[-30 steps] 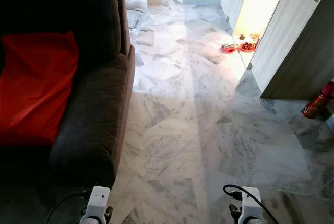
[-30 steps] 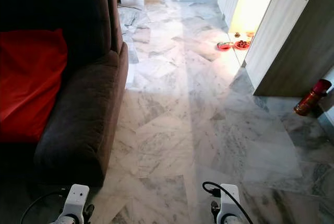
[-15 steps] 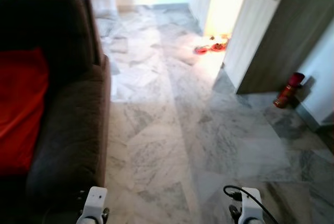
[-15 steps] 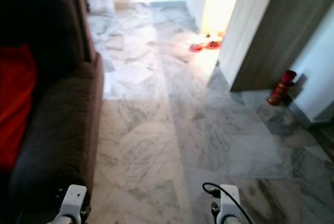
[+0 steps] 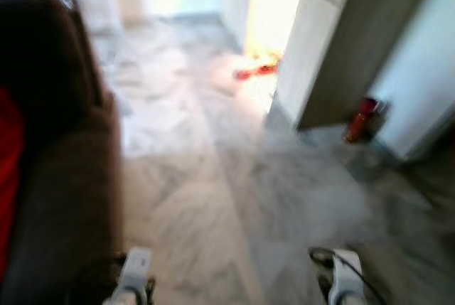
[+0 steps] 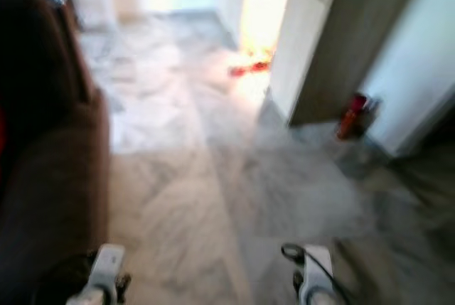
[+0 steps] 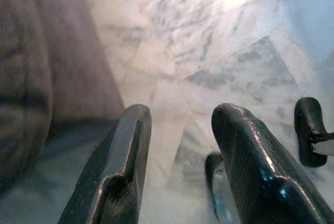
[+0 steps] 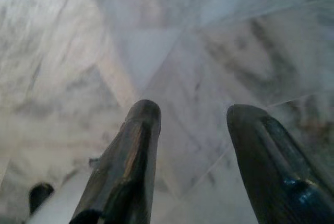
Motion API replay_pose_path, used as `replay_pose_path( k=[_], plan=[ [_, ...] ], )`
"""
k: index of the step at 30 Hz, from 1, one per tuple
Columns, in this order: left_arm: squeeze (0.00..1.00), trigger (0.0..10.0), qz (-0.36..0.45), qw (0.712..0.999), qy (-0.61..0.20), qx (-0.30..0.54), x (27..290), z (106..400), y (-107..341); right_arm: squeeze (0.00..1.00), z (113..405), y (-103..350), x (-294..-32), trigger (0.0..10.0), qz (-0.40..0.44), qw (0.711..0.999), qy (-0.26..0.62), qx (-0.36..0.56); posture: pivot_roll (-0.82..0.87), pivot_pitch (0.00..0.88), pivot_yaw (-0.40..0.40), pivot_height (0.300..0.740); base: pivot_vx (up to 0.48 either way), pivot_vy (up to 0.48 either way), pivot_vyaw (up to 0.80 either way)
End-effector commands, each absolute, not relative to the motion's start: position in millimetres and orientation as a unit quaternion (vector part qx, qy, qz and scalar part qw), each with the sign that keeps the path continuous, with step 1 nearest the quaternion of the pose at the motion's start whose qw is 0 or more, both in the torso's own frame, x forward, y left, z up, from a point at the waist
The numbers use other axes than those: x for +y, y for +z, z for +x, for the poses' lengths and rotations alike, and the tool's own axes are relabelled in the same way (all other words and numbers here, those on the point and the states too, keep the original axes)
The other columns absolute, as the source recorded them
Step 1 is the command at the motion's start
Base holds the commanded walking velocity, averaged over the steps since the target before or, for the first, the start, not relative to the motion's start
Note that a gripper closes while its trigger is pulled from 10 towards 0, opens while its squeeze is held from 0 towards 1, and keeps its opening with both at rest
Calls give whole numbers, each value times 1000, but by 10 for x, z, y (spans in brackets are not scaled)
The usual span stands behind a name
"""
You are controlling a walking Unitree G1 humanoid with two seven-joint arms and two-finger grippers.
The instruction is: Move the pillow to the sofa from floor
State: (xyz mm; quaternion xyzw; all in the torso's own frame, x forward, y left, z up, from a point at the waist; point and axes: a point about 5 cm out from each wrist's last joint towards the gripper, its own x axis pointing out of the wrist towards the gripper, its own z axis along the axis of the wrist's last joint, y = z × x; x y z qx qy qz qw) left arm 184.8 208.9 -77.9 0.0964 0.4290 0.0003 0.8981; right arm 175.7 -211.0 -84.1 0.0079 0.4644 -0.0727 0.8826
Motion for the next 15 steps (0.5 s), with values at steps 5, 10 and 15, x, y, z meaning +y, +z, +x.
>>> replay_pose_path(
  k=[5,10,15],
  plan=[
    [0,10000,97,894,-10,438,2053,1824,-801,0,1718,-858,-2118,10000,9,879,-75,470,39,0,-41,740,0,0,-630],
    [0,10000,95,895,-11,436,2044,1832,-798,0,1716,-858,-2118,10000,8,879,-75,470,39,0,-40,740,0,0,-631],
    [0,10000,95,895,-11,437,2053,1828,-798,0,1718,-858,-2117,10000,8,879,-76,470,38,0,-41,740,0,0,-633]
  ],
)
